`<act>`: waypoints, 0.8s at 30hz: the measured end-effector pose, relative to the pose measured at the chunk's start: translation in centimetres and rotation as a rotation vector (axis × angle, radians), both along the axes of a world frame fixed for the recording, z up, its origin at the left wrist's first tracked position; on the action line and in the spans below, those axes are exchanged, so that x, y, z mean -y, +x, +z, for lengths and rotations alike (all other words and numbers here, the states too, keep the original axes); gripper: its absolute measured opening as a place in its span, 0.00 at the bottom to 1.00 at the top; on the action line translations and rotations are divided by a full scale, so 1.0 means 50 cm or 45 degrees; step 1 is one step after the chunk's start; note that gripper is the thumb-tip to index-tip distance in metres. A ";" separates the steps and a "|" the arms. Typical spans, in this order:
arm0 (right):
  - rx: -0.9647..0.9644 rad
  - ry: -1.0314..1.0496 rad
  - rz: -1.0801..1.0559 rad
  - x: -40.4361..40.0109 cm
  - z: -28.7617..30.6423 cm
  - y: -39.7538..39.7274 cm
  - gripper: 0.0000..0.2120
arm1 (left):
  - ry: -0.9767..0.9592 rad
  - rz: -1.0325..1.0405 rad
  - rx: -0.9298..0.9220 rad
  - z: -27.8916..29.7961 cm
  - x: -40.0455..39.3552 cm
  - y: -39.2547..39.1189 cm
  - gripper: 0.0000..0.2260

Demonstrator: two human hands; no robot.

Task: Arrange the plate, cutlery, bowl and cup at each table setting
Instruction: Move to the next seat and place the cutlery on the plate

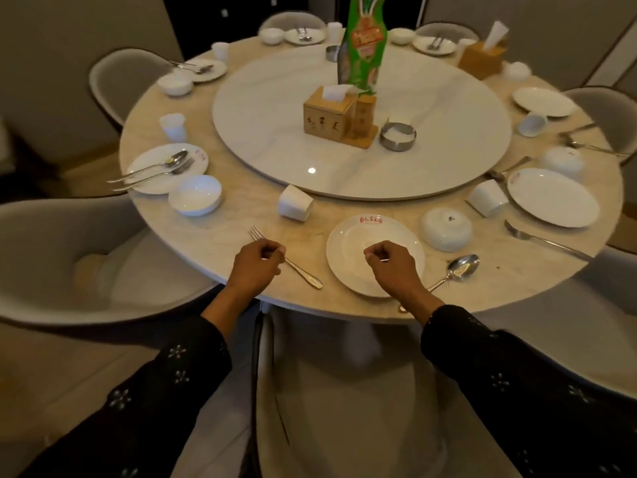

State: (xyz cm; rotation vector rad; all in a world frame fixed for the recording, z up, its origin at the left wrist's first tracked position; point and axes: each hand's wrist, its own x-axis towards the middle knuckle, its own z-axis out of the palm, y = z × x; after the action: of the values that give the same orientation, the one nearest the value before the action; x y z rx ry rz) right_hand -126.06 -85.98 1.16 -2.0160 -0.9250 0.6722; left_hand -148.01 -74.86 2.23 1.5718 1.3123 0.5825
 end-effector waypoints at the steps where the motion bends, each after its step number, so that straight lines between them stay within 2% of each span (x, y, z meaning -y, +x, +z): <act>1: -0.004 0.006 0.020 0.005 0.001 0.004 0.08 | 0.010 0.012 -0.001 0.004 0.010 0.002 0.08; 11: 0.005 -0.004 0.131 0.025 0.013 0.046 0.07 | 0.034 0.094 -0.064 0.007 0.054 0.059 0.08; 14: 0.119 -0.037 0.123 0.025 -0.008 0.067 0.08 | 0.007 0.114 -0.116 -0.005 0.035 0.091 0.09; 16: 0.250 -0.091 0.084 0.025 -0.022 0.082 0.13 | -0.033 0.185 -0.083 0.000 0.010 0.117 0.10; 19: 0.368 -0.164 0.070 0.027 -0.041 0.104 0.24 | -0.104 0.368 0.022 0.017 -0.046 0.151 0.18; 24: 0.168 -0.161 -0.070 0.027 -0.064 0.125 0.35 | -0.229 0.570 0.157 0.014 -0.153 0.186 0.30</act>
State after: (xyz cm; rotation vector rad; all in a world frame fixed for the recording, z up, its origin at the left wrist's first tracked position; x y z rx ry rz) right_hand -119.83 -87.32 -2.02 -2.2116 -0.9199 0.5857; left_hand -138.72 -67.19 2.91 1.0811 1.5842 0.7972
